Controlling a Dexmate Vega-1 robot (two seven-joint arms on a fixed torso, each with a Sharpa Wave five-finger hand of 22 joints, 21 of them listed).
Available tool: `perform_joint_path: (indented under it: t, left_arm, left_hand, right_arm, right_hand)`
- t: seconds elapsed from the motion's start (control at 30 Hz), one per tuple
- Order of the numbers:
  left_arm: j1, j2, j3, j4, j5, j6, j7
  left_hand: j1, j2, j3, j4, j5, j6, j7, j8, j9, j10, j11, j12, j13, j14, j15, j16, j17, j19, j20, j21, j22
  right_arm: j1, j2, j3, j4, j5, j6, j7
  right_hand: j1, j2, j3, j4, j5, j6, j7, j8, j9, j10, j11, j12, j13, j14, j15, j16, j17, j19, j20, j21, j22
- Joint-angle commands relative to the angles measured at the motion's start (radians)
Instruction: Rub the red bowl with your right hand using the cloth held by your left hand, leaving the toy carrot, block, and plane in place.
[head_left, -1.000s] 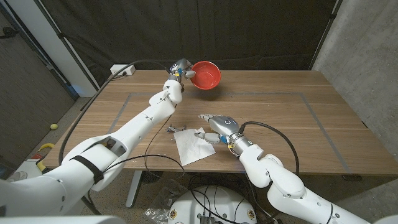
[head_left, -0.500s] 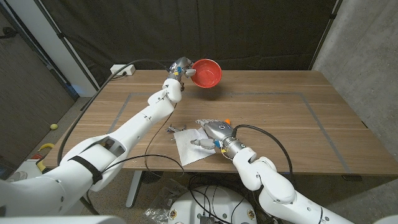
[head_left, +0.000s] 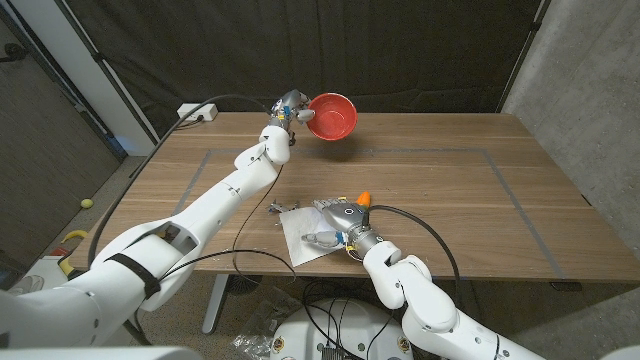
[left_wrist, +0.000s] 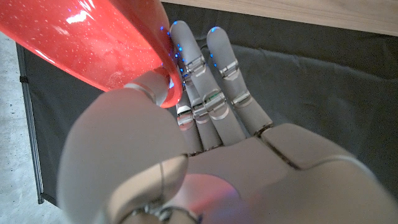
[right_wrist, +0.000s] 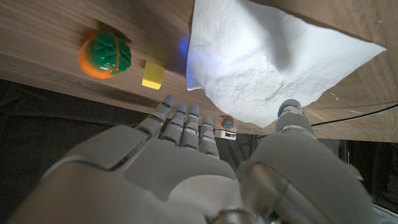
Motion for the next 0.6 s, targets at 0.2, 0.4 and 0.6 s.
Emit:
perform_joint_path:
  t: [0.2, 0.4, 0.6]
  left_arm:
    - [0.006, 0.008, -0.004, -0.013, -0.003, -0.015, -0.001]
    - [0.006, 0.008, -0.004, -0.012, -0.003, -0.022, 0.003]
    - [0.007, 0.009, -0.006, -0.013, -0.004, -0.029, 0.006]
  left_hand:
    - [0.052, 0.056, 0.006, 0.007, 0.006, 0.077, 0.065, 0.003, 0.005, 0.013, -0.014, 0.008, 0.004, 0.000, -0.003, 0.007, 0.004, 0.006, -0.069, 0.005, 0.002]
    - [0.051, 0.056, 0.007, 0.007, 0.006, 0.080, 0.064, 0.002, 0.006, 0.013, -0.014, 0.009, 0.004, 0.000, -0.003, 0.007, 0.004, 0.006, -0.069, 0.007, 0.002]
    - [0.050, 0.056, 0.008, 0.008, 0.005, 0.083, 0.061, 0.000, 0.006, 0.014, -0.012, 0.010, 0.004, -0.001, -0.003, 0.006, 0.003, 0.007, -0.069, 0.008, 0.002]
  right_arm:
    - [0.014, 0.046, -0.036, 0.048, -0.095, -0.046, 0.101]
    - [0.015, 0.054, -0.037, 0.058, -0.109, -0.050, 0.129]
    - [0.016, 0.059, -0.035, 0.069, -0.112, -0.047, 0.137]
  right_hand:
    - [0.006, -0.015, -0.007, -0.003, 0.013, 0.002, -0.004, 0.007, 0.004, -0.005, -0.002, 0.004, 0.002, -0.014, -0.004, 0.002, 0.003, -0.008, -0.003, -0.005, 0.004]
    - [0.025, -0.012, -0.005, -0.010, 0.021, 0.005, -0.003, 0.011, 0.004, -0.004, -0.003, 0.008, 0.002, -0.015, -0.007, 0.005, 0.002, -0.002, -0.007, -0.003, 0.004]
    - [0.057, -0.010, -0.005, -0.019, 0.037, 0.034, -0.007, 0.024, 0.003, 0.045, -0.009, 0.030, 0.002, 0.022, -0.018, 0.020, 0.001, 0.020, -0.012, 0.005, 0.004]
